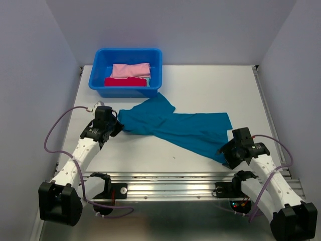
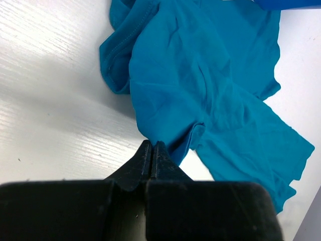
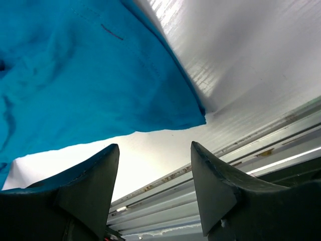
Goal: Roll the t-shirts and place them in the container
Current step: Flatten out the T-shirt at the center of the board.
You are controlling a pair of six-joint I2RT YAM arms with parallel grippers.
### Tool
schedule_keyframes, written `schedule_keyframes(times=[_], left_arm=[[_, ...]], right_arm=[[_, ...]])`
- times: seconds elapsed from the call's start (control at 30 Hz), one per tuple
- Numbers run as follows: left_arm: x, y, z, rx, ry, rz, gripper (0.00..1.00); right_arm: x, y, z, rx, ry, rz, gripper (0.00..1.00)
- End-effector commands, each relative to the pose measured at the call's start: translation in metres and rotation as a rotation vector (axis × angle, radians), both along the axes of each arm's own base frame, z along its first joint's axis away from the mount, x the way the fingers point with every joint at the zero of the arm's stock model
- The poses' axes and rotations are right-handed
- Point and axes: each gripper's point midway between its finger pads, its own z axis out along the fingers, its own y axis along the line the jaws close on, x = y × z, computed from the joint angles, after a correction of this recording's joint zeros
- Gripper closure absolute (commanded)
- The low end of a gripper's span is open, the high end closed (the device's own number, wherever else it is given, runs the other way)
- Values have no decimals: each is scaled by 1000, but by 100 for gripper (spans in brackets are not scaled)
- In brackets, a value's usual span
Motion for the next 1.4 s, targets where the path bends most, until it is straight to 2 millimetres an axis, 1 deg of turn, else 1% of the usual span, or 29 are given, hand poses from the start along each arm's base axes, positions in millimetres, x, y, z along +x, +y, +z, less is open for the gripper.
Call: schedule_keyframes(times=[0.0, 0.07, 0.13, 0.3, 0.4, 0.5, 0.57, 0.63, 0.67, 0.7, 0.73, 0.77, 0.8, 0.83, 0.87, 0.9, 0.93, 0.97, 1.0, 1.03, 1.07, 1.1, 1.13, 1.17, 1.23, 1.27, 1.3, 1.33, 1.37], left_arm=[[2, 2, 3, 21, -19, -15, 100], [2, 3, 3, 25, -16, -12, 100], [1, 4, 3, 27, -13, -9, 100], [2, 2, 0, 17, -10, -10, 100], [2, 4, 1, 27, -4, -6, 100], [1, 6, 2, 37, -7, -3, 100], [1, 5, 5, 35, -16, -5, 100], [0, 6, 5, 34, -19, -4, 100], [2, 6, 8, 36, -31, -2, 100], [3, 6, 9, 38, -36, -3, 100], [4, 6, 11, 41, -40, -4, 100], [6, 6, 13, 44, -42, -7, 100], [11, 5, 23, 50, -63, -18, 100], [15, 4, 30, 53, -79, -27, 100], [25, 2, 46, 54, -108, -34, 100], [30, 1, 55, 60, -123, -43, 100], [36, 1, 59, 78, -122, -60, 100], [41, -3, 70, 78, -140, -81, 100], [53, -5, 99, 76, -200, -90, 100], [59, -7, 115, 78, -230, -101, 100], [66, -9, 123, 98, -241, -125, 100], [77, -13, 161, 90, -322, -137, 100], [80, -17, 179, 83, -358, -162, 100], [89, -22, 214, 84, -436, -190, 100], [96, -27, 247, 88, -512, -220, 100], [103, -30, 258, 93, -544, -236, 100], [104, -31, 287, 106, -615, -252, 100], [106, -32, 305, 108, -673, -258, 100], [107, -34, 315, 110, -704, -268, 100]], right_arm=[[10, 0, -1, 21, -55, -55, 36], [16, -6, -4, -9, -97, -73, 36], [14, -8, -8, -8, -110, -98, 37], [16, -3, -15, 34, -120, -130, 38], [16, -9, -23, 5, -116, -146, 39], [17, -16, -27, -30, -127, -170, 42], [22, -19, -29, -37, -155, -190, 46], [30, -21, -26, -29, -202, -231, 63], [38, -24, -19, -31, -255, -261, 81], [42, -27, -14, -33, -281, -280, 89], [47, -30, -7, -41, -311, -295, 94], [52, -32, 2, -45, -346, -305, 99], [62, -35, 21, -59, -406, -312, 99], [69, -37, 33, -69, -442, -311, 99], [75, -44, 45, -103, -477, -319, 99], [85, -46, 73, -108, -537, -324, 99], [92, -49, 84, -134, -550, -321, 99], [98, -54, 98, -166, -574, -331, 99], [109, -55, 127, -187, -616, -313, 99], [114, -58, 147, -201, -662, -311, 99], [122, -58, 158, -222, -671, -297, 99], [130, -61, 194, -253, -741, -276, 99], [133, -63, 189, -284, -721, -258, 99], [142, -64, 219, -315, -768, -233, 99], [148, -65, 247, -336, -812, -213, 99], [150, -64, 276, -337, -867, -211, 99], [152, -65, 286, -360, -881, -186, 99], [152, -65, 297, -367, -902, -178, 99], [150, -65, 320, -369, -948, -177, 99]])
